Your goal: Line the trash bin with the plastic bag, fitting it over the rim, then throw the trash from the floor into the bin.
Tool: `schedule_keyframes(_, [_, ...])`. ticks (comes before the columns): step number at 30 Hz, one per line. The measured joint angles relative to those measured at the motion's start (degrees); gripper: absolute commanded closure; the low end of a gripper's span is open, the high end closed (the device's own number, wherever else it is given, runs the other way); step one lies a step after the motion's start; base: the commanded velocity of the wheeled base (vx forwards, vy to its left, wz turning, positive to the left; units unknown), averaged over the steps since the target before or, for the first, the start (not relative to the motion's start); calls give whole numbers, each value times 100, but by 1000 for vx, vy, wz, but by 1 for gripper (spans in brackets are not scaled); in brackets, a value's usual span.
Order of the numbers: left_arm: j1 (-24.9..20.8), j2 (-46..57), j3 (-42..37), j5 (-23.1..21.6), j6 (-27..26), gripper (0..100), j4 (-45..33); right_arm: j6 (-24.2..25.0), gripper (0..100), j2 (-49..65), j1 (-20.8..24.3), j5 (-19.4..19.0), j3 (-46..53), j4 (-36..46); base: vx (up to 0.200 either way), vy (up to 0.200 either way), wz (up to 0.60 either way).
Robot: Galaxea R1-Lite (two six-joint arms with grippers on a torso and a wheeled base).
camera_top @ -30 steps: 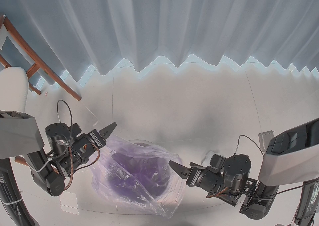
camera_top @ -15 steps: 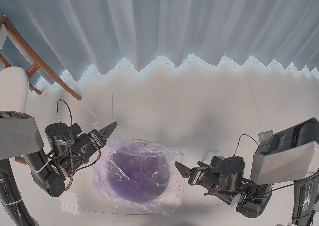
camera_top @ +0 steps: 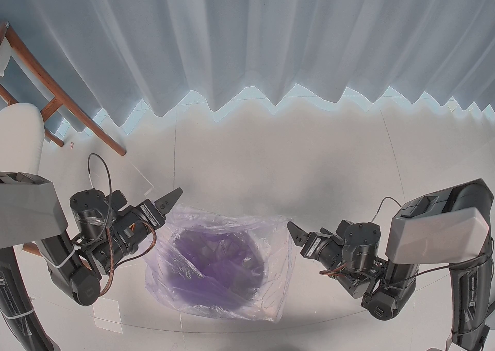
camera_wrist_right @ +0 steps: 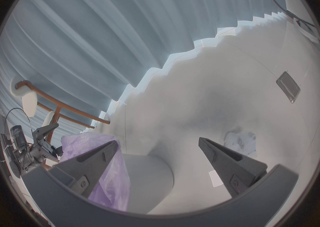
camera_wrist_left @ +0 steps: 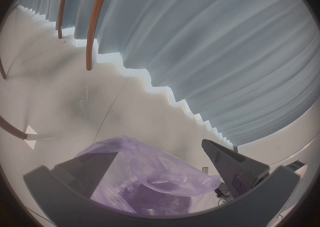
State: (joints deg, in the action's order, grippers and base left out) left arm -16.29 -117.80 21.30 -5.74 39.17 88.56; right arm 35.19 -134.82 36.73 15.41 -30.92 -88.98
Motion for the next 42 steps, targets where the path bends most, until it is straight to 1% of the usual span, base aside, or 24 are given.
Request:
schedule_keyframes(18, [341, -295, 351, 22, 150, 0, -5, 13, 0, -201, -335, -2, -367, 0, 0, 0, 0])
schedule_keyframes(27, [413, -653, 417, 28, 128, 0, -2, 13, 0, -483, -366, -13, -414, -2, 0, 0, 0])
schedule_keyframes(42, [394, -1330, 358, 24, 98, 0, -7, -11, 0, -1056, -300, -13, -414, 0, 0, 0, 0])
